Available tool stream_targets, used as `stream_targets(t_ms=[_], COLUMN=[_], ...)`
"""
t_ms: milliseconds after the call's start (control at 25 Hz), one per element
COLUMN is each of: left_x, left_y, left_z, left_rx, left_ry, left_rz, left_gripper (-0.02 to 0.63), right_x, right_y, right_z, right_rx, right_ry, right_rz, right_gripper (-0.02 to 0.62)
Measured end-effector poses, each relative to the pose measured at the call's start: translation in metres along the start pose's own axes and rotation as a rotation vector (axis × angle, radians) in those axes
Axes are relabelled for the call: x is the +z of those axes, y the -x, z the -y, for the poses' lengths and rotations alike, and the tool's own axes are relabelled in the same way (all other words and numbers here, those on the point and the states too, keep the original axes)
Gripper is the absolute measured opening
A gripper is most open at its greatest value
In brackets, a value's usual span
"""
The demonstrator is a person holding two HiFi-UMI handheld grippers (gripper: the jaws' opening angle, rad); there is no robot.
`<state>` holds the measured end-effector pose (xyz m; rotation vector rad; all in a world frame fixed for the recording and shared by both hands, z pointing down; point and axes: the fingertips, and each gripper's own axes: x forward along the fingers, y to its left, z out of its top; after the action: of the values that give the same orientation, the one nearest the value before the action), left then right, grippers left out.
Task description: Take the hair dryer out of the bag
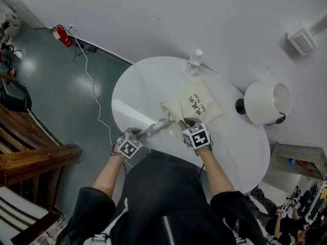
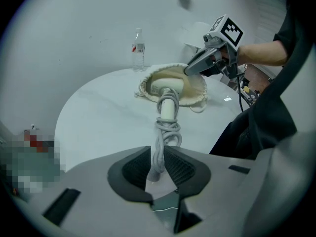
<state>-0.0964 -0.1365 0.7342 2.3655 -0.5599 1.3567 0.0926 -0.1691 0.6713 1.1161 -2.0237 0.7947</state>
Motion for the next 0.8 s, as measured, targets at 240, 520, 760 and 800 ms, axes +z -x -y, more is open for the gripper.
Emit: stream_targets(t_ms=[240, 520, 760, 800], left_x=[0.030, 0.072, 0.097, 0.100], left_y=[0.016, 0.019, 0.011, 0.009], left_z=[-0.003, 0.006, 0.018, 0.020], left_rx=[-0.006, -0.020, -0.045, -0.051], left_ry=[0.040, -0.006, -0.033, -0.036], left_rz=[0.102, 0.164, 0.183, 0.179], left_gripper=[0.127, 0.185, 0.224, 0.229], right_x=[0.001, 0.001, 0.002, 0.002], right_y=[0.000, 0.000, 0.003, 0.003], right_z=[0.001, 0.000, 0.001, 0.001], right_rx=[0.002, 0.004, 0.008, 0.009], right_ry=[-0.002, -0.006, -0.005, -0.005], right_rz=[0.001, 0.004, 0.006, 0.007], right_gripper=[0.049, 0.049, 0.049, 0.049])
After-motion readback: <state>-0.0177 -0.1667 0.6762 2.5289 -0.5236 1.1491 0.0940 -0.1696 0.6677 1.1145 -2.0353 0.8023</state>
